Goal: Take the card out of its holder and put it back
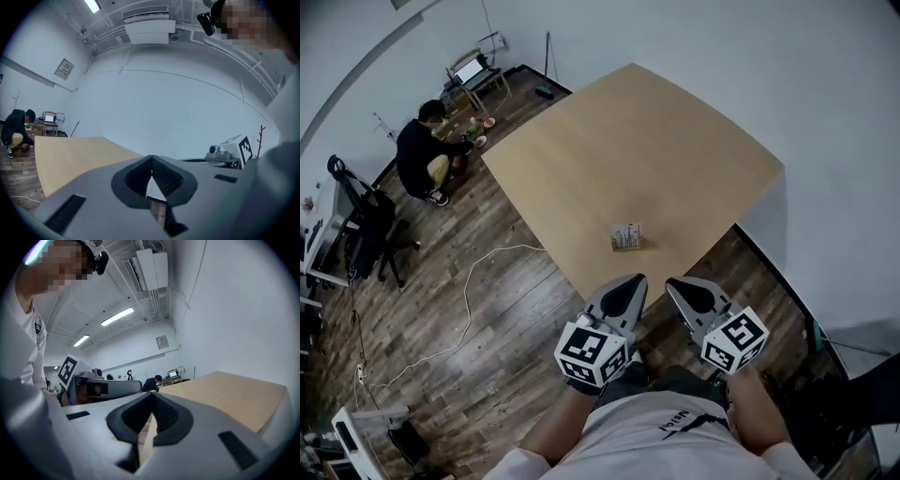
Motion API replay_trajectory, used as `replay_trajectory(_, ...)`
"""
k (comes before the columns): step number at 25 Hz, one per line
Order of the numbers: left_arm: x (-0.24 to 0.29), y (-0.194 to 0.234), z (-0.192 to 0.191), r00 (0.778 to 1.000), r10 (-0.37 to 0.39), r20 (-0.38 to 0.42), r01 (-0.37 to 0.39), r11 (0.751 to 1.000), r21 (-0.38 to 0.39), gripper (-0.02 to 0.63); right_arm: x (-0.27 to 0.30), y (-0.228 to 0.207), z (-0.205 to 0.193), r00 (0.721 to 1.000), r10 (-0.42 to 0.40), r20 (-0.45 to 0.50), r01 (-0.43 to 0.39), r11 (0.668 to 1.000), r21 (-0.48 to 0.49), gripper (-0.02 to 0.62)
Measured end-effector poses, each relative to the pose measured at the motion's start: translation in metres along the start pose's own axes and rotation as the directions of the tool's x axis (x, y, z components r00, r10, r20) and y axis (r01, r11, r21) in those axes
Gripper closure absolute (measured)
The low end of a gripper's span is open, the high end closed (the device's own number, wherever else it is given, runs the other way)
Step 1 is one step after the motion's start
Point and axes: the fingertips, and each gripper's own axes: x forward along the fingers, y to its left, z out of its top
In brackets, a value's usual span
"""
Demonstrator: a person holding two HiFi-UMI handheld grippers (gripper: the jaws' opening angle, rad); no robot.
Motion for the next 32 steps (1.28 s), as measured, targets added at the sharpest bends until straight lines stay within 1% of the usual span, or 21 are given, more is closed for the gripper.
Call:
replay_trajectory(3, 0.014, 0.019, -0.003, 1.000, 0.008, -0.006, -0.008, 1.000, -0.015, 0.592, 0.015, -0.015, -0.008, 1.000, -0.014, -0.021, 0.014, 1.000, 0.007, 0.581)
replay_trajectory(7, 0.030, 0.033, -0.004, 1.000, 0.019, -0.004, -0.019, 0.999, -0.029, 0.592, 0.032, -0.034, -0.015, 0.999, 0.006, -0.053, -0.005, 1.000, 0.006, 0.581)
replay_trajectory(10, 0.047, 0.043, 0.000, 0.999, 0.041, 0.010, -0.040, 0.998, -0.046, 0.592, 0.045, -0.056, -0.022, 0.995, 0.050, -0.091, -0.050, 0.999, 0.002, 0.581)
replay_trajectory(13, 0.067, 0.056, 0.007, 0.997, 0.081, 0.018, -0.080, 0.994, -0.069, 0.592, 0.061, -0.084, -0.027, 0.984, 0.106, -0.145, -0.107, 0.994, 0.004, 0.581)
replay_trajectory(17, 0.103, 0.079, -0.004, 0.990, 0.143, 0.014, -0.141, 0.988, -0.069, 0.592, 0.091, -0.128, -0.052, 0.963, 0.183, -0.198, -0.187, 0.982, -0.002, 0.580)
replay_trajectory(20, 0.127, 0.105, -0.002, 0.982, 0.187, 0.011, -0.186, 0.980, -0.072, 0.592, 0.125, -0.151, -0.063, 0.934, 0.253, -0.252, -0.263, 0.965, -0.005, 0.580)
replay_trajectory(23, 0.143, 0.126, -0.007, 0.971, 0.237, 0.013, -0.235, 0.967, -0.098, 0.592, 0.148, -0.171, -0.081, 0.904, 0.305, -0.301, -0.320, 0.948, 0.000, 0.580)
replay_trajectory(26, 0.150, 0.141, -0.019, 0.953, 0.304, 0.003, -0.301, 0.944, -0.132, 0.592, 0.161, -0.187, -0.110, 0.863, 0.351, -0.363, -0.375, 0.927, 0.006, 0.575)
replay_trajectory(29, 0.151, 0.157, -0.029, 0.934, 0.358, -0.018, -0.356, 0.922, -0.151, 0.592, 0.179, -0.196, -0.140, 0.819, 0.392, -0.419, -0.424, 0.905, 0.017, 0.539)
replay_trajectory(32, 0.151, 0.163, -0.043, 0.918, 0.395, -0.038, -0.396, 0.904, -0.161, 0.592, 0.190, -0.200, -0.164, 0.789, 0.418, -0.451, -0.463, 0.886, 0.012, 0.529)
